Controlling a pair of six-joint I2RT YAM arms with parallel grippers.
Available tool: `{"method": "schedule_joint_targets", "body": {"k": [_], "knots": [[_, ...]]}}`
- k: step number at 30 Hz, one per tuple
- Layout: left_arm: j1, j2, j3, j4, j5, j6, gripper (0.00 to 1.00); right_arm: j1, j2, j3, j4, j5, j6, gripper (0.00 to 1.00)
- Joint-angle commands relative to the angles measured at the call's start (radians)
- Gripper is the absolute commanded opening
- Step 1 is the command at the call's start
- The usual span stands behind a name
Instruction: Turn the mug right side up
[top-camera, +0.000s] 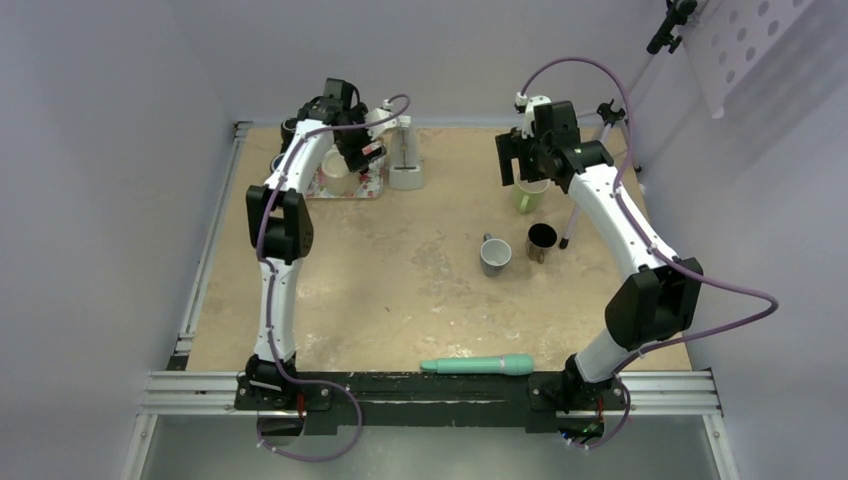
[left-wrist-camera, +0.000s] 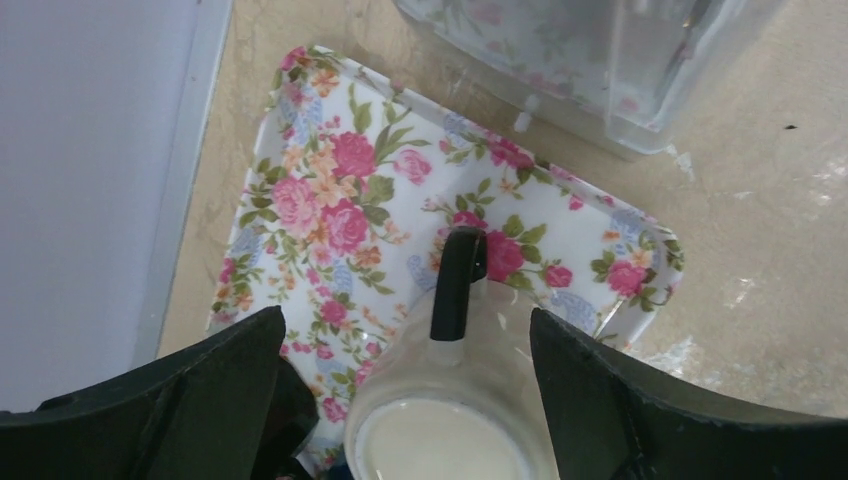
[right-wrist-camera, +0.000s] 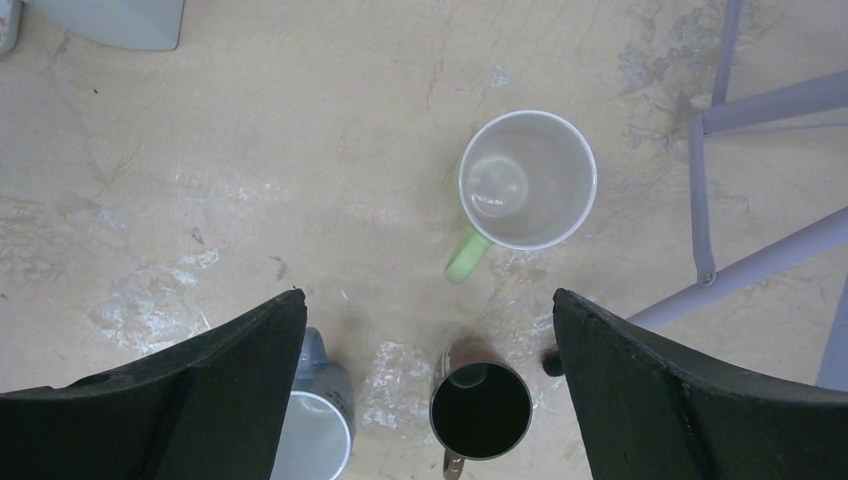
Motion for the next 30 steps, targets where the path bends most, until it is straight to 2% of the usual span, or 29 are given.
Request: {"method": "schedule_joint_targets", "body": {"k": [1,5,7,9,13,16,22,30], "knots": [[-0.007,-0.016,-0.017,0.034,-0.037,0.086,0.92,0.002,0.014,0.047,0.001,0.009,-0.015,0.96],[-0.015,-0.002,-0.036,-0.014,-0.041,0.168,0.8,0.001,0.016,0.046,-0.007,0.004,-0.014,0.96],[-0.014,0.01,-0.034,-0.028,-0.052,0.187,0.77,0.002,0.017,0.046,-0.011,-0.004,-0.015,0.96],[-0.011,0.014,-0.023,-0.053,-0.043,0.185,0.77,0.002,0.016,0.046,-0.018,-0.003,-0.016,0.96],[0.022,0.01,0.032,-0.083,0.069,0.069,0.79,0.002,0.004,0.029,-0.02,-0.001,-0.012,0.96],[0.029,-0.006,0.018,-0.067,0.105,0.038,0.8,0.001,0.002,0.022,-0.023,-0.009,-0.01,0.96],[0.041,-0.002,-0.013,-0.002,0.064,-0.022,0.78,0.002,-0.014,0.016,-0.039,-0.015,-0.011,0.96],[0.074,0.001,-0.023,-0.002,0.009,-0.035,0.77,0.002,-0.03,0.002,-0.047,-0.018,-0.01,0.96]]}}
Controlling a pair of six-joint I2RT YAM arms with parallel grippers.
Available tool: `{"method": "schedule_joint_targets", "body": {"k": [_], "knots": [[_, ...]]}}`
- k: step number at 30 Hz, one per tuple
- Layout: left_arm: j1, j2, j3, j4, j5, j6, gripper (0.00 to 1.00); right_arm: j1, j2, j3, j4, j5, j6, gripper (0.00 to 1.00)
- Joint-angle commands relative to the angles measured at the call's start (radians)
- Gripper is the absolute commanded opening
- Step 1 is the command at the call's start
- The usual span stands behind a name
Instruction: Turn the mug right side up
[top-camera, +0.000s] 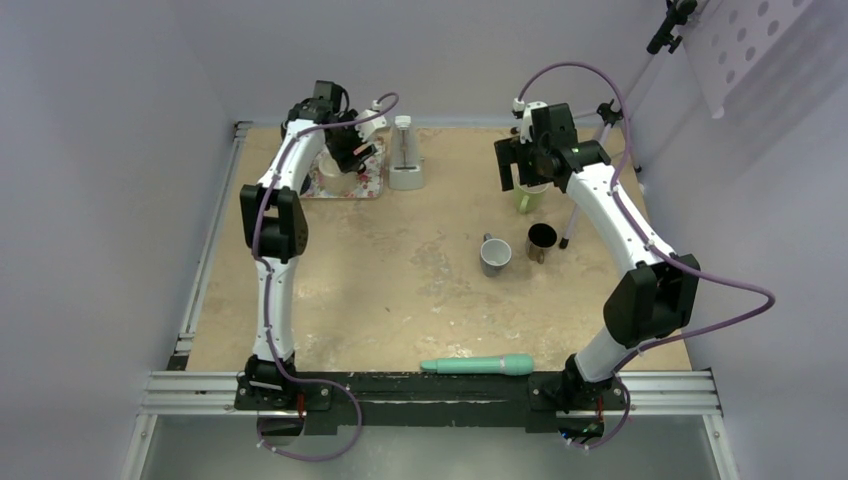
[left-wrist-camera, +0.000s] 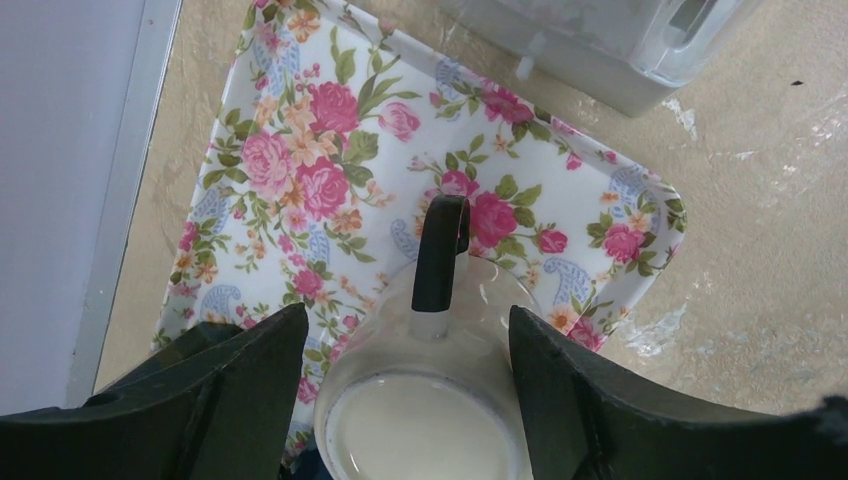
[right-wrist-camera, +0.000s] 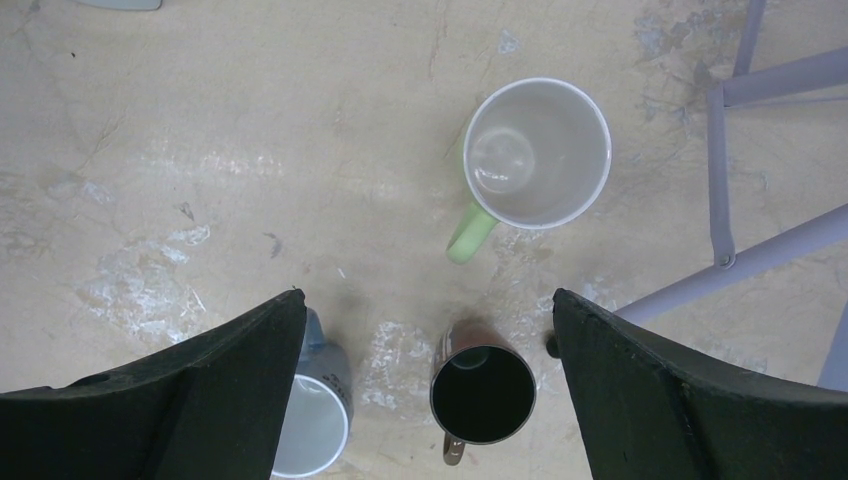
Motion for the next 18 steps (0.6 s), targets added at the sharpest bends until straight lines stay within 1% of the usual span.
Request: {"method": "schedule_joint_targets", "body": {"k": [1,5,10,12,15,18], "knots": [[0.038,0.002,-0.008,0.018,-0.031,-0.03,0.76,0.002,-0.051,-0.002,-0.006,-0.016,-0.007,0.96],[0.045,-0.005,-0.019,-0.016,-0.035,-0.012,0.74,0.002,-0.044,0.007,-0.011,-0.024,-0.008,0.96],[0.039,-0.015,0.005,-0.068,0.04,0.003,0.73,0.002,-0.032,0.019,-0.019,-0.035,-0.009,0.96],[0.03,-0.008,0.057,-0.064,0.101,-0.069,0.73,0.002,-0.024,0.022,-0.021,-0.042,-0.009,0.96],[0.026,-0.016,0.097,0.026,0.188,-0.219,0.77,0.003,-0.005,0.038,-0.033,-0.053,-0.01,0.96],[0.025,-0.004,0.117,0.091,0.211,-0.298,0.81,0.003,0.006,0.052,-0.045,-0.049,-0.013,0.96]]}}
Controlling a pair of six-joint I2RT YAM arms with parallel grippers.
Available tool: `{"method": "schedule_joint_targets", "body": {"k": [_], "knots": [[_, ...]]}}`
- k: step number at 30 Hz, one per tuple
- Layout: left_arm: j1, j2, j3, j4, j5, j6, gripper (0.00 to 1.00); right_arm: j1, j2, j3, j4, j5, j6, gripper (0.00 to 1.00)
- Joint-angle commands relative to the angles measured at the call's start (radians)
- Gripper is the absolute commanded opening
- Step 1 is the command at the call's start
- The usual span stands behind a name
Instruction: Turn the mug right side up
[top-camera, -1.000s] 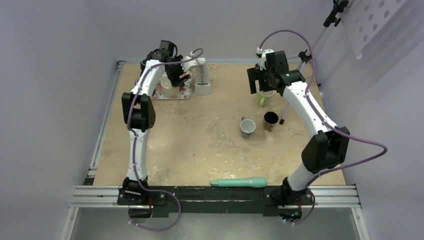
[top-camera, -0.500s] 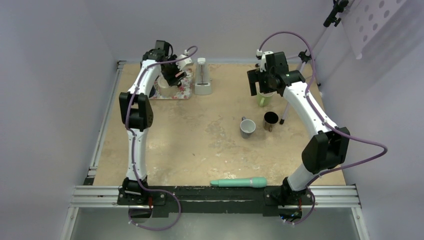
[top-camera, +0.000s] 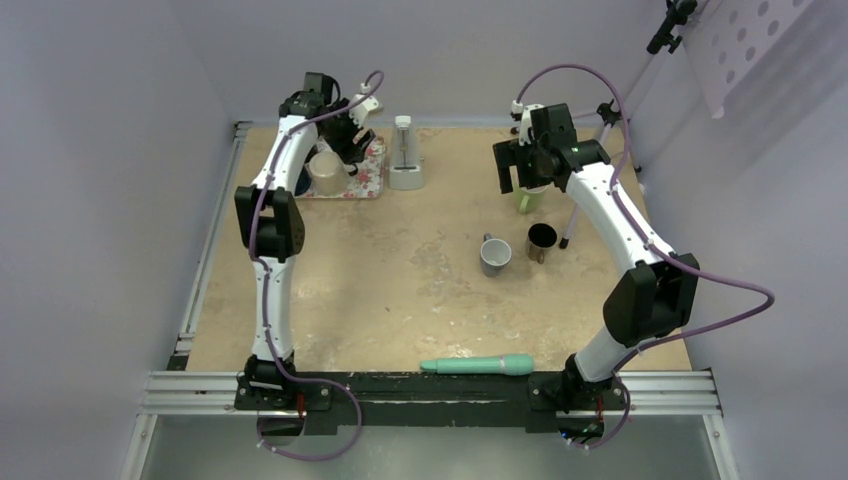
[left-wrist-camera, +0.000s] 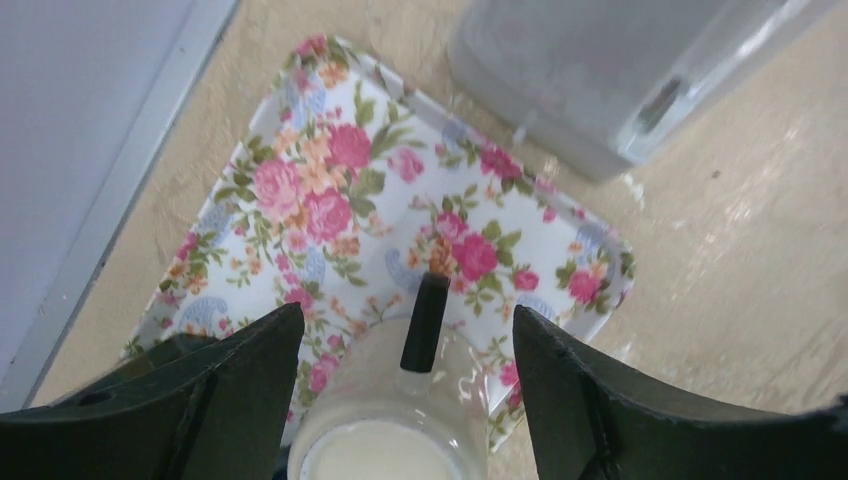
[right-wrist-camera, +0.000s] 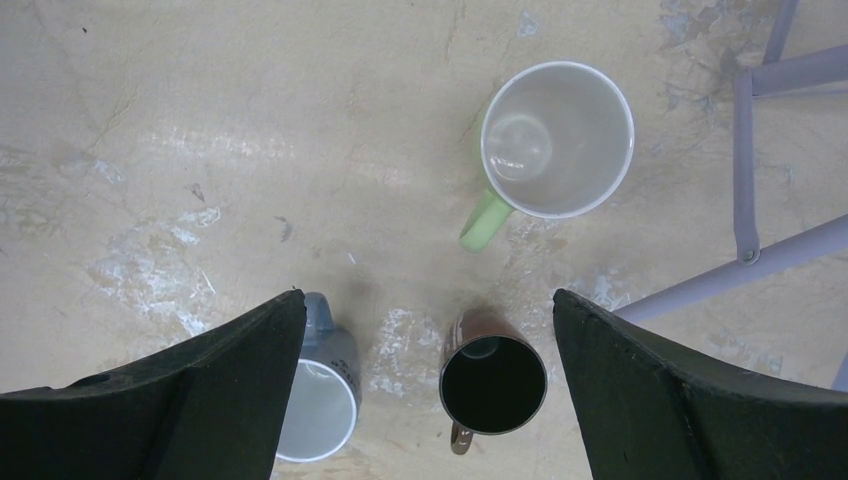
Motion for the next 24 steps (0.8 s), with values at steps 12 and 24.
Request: {"method": "schedule_joint_targets", "body": {"k": [12,24], "knots": [[-0.017,0.027,-0.06,0.006,-0.109,0.148,0.77,0.004,-0.004,0.045,-0.024,-0.008,-0.007,0.96],[-0.043,0.043,-0.141,-0.007,-0.312,0.338,0.35,0.006,-0.012,0.035,-0.021,-0.012,-0.008,0.96]]}}
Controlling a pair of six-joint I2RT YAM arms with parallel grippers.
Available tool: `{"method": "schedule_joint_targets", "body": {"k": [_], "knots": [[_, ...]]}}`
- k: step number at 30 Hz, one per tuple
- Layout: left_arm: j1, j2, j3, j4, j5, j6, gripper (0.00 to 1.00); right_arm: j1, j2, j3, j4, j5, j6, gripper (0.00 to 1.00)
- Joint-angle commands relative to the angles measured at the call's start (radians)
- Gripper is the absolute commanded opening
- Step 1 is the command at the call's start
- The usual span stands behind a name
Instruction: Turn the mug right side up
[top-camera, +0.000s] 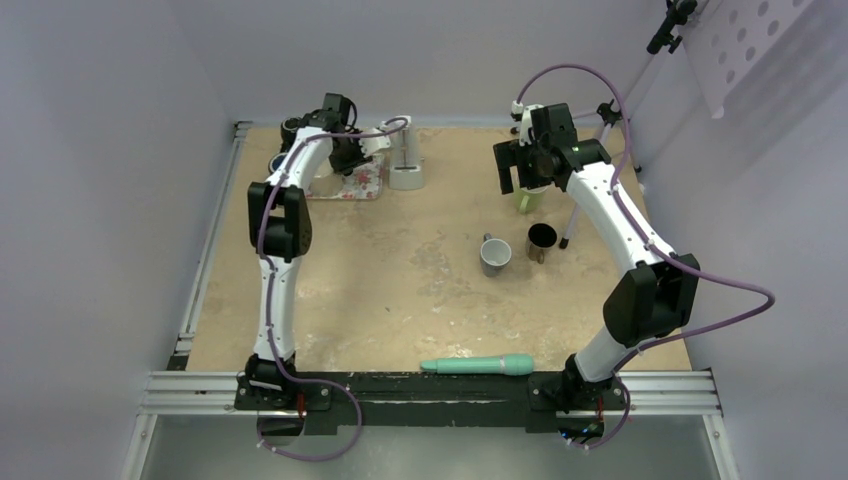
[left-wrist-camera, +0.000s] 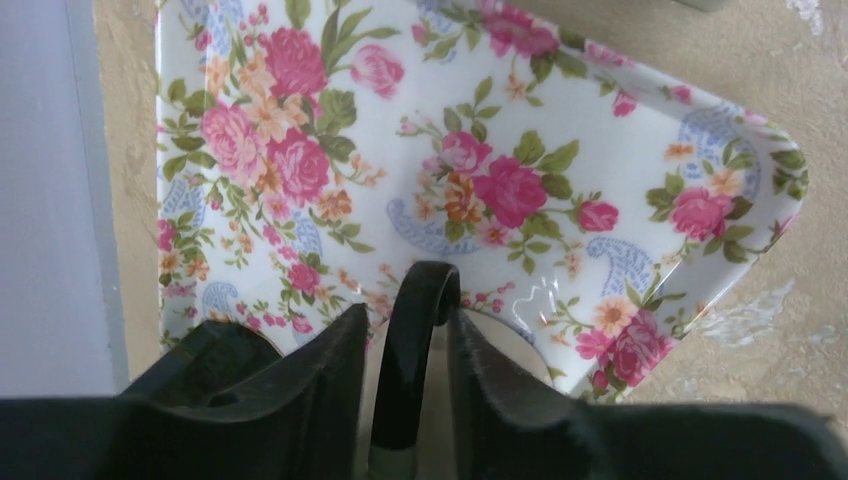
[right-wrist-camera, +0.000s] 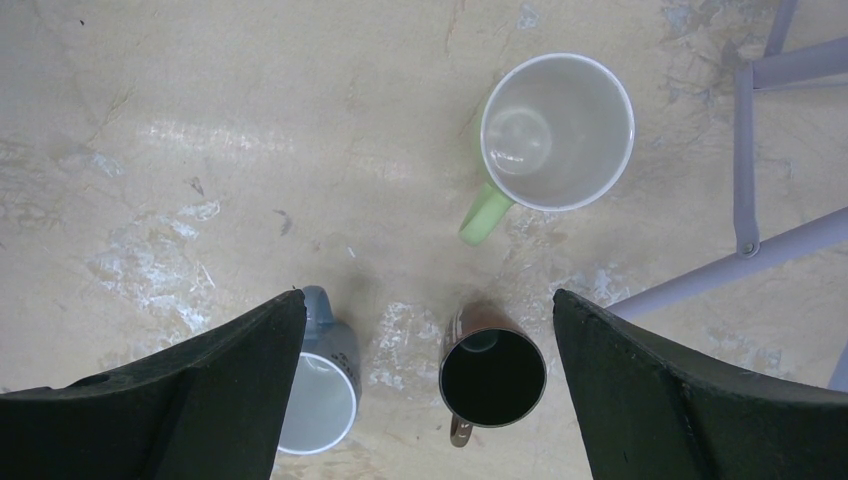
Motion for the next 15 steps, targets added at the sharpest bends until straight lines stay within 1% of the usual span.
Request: {"method": "schedule_joint_targets", "body": {"k": [1,2,4,5,9,10,13,15], "knots": [[-0.003,0.009,-0.025,-0.059,-0.074,0.071,0.25,0.006,-0.014,0.023,0.0,-0.01,-0.008,0.96],[-0.003,0.005,-0.021,-0.065,-0.071,0.071,0.16,0.006,-0.013,0.023,0.0,-0.01,-0.007,0.96],[-0.003,-0.006,-0.012,-0.077,-0.053,0.065,0.02,0.006,-0.015,0.026,-0.002,-0.009,-0.007,0.96],[-0.003,-0.014,-0.007,-0.076,-0.045,0.054,0.0,0.006,-0.016,0.028,-0.003,-0.008,-0.008,0.96],[0.007,-0.051,0.041,-0.074,-0.018,-0.026,0.0,0.006,-0.032,0.035,-0.005,-0.001,-0.008,0.96],[0.01,-0.061,0.055,-0.071,-0.01,-0.06,0.0,0.005,-0.04,0.035,-0.004,0.001,0.019,0.96],[0.022,-0.113,0.061,-0.035,0.016,-0.222,0.0,0.006,-0.062,0.036,0.006,-0.011,0.034,0.96],[0.035,-0.169,0.044,-0.012,0.053,-0.33,0.0,0.007,-0.086,0.025,0.041,-0.064,0.044,0.96]]}}
